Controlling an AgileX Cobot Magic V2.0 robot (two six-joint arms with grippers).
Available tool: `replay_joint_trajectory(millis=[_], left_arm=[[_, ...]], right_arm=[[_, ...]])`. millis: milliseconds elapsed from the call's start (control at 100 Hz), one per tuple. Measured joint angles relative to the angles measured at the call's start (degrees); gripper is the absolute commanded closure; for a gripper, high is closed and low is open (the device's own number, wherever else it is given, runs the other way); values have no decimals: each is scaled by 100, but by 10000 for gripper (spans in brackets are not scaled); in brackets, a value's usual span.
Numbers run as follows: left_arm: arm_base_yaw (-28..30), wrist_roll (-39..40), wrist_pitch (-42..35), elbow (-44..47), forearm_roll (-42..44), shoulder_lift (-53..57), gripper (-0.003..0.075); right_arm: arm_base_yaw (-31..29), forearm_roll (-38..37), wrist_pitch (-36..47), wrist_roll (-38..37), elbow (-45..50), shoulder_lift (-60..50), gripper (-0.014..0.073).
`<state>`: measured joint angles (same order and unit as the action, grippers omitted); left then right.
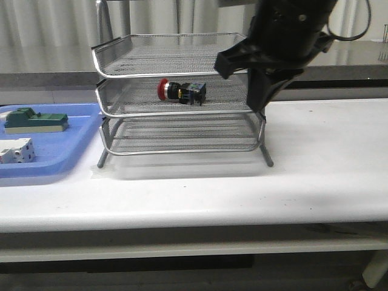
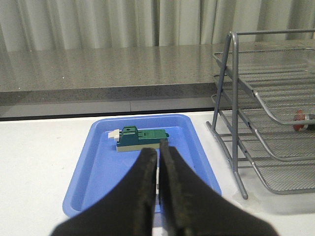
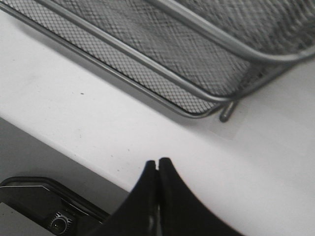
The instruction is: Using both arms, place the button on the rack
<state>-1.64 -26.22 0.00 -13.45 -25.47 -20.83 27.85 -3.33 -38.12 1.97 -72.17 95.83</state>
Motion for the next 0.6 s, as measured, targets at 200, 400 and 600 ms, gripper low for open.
replay_joint_trajectory(millis=[200,400,600], left_arm=[[0,0,0,0,0,0,716],[0,9,0,0,0,0,716],[0,9,0,0,0,0,716]], right_arm=[[-439,-23,241,-197,912,-967,662],[-935,-70,513,-413,1768,-2010,662],[-1169,-152,581,-551,2540,-3228,653]])
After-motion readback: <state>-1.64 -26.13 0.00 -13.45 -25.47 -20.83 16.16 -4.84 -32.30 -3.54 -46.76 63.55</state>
